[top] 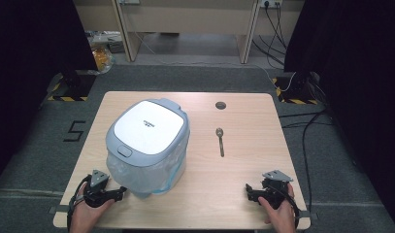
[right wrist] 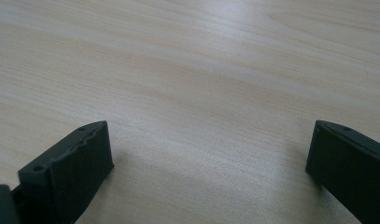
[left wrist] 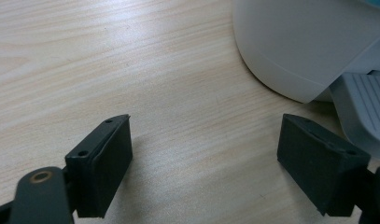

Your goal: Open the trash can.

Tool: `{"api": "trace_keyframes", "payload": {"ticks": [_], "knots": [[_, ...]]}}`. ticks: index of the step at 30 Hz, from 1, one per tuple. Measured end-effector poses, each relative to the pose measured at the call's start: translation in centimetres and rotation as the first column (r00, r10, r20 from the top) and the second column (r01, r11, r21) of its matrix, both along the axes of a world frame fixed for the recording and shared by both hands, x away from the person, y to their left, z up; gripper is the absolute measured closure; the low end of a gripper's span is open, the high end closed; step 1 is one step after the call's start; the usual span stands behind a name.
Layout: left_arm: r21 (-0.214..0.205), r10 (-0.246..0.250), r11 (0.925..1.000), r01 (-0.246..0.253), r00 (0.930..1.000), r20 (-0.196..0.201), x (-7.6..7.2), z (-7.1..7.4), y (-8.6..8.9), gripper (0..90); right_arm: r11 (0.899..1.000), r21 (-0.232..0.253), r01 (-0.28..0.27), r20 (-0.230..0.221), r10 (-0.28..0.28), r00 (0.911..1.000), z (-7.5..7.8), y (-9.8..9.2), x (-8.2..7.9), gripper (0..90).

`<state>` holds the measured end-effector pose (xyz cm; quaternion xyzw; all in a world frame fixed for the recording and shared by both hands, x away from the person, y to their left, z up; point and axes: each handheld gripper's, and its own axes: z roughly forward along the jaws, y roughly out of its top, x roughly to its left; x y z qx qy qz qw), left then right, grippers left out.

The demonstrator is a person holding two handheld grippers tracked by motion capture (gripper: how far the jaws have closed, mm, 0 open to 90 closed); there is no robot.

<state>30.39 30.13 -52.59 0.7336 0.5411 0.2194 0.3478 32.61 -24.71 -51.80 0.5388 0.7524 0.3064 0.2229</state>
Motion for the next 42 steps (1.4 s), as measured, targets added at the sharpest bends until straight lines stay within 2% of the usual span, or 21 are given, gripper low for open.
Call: {"api": "trace_keyframes", "payload": {"ticks": [12, 15, 16, 19, 22, 24, 27, 33, 36, 42], "knots": [[-0.005, -0.012, 0.9999, 0.012, 0.9999, -0.005, 0.1, 0.0, 0.0, 14.8, 1.0, -0.002, -0.004, 0.0, 0.004, 1.0, 0.0, 0.0, 0.0, 0.3], [-0.02, -0.019, 0.9996, 0.019, 0.9998, -0.011, 0.1, 0.1, 0.3, 14.5, 1.0, -0.002, -0.004, 0.0, 0.004, 1.0, 0.0, 0.0, 0.0, 0.4], [-0.046, -0.015, 0.9988, 0.015, 0.9999, -0.005, 0.1, 0.1, 0.4, 14.6, 1.0, -0.001, -0.003, 0.0, 0.003, 1.0, 0.0, 0.0, 0.0, 0.4], [-0.057, -0.021, 0.9982, 0.021, 0.9998, 0.003, -0.1, 0.3, 1.0, 17.3, 1.0, 0.0, -0.004, 0.0, 0.004, 1.0, 0.0, 0.0, 0.0, 0.4], [-0.09, -0.009, 0.9958, 0.013, 0.9991, 0.042, -0.5, 1.1, 1.5, 17.3, 1.0, 0.0, -0.005, 0.0, 0.005, 1.0, 0.0, 0.0, 0.0, 0.3], [-0.126, -0.016, 0.9917, 0.024, 0.9978, 0.064, -0.8, 1.8, 1.5, 17.4, 1.0, -0.001, -0.008, 0.0, 0.008, 1.0, 0.0, 0.0, 0.0, 0.3], [-0.128, -0.029, 0.991, 0.04, 0.9961, 0.083, -1.1, 2.1, 1.2, 19.1, 1.0, -0.002, -0.011, 0.0, 0.011, 0.9999, 0.0, -0.1, 0.0, 0.3], [-0.143, -0.068, 0.9865, 0.081, 0.9936, 0.09, -1.6, 2.2, 0.4, 21.9, 1.0, -0.002, -0.012, 0.0, 0.012, 0.9999, 0.0, -0.1, 0.0, 0.3], [-0.177, -0.09, 0.9787, 0.103, 0.9926, 0.082, -1.8, 2.0, 0.1, 22.4, 1.0, -0.001, -0.011, 0.0, 0.011, 0.9999, 0.0, 0.0, 0.0, 0.3], [-0.18, -0.11, 0.9757, 0.125, 0.9899, 0.09, -2.1, 2.0, -0.2, 24.2, 1.0, -0.002, -0.014, -0.002, 0.014, 0.9999, 0.0, -0.1, 0.0, 0.4]]}}
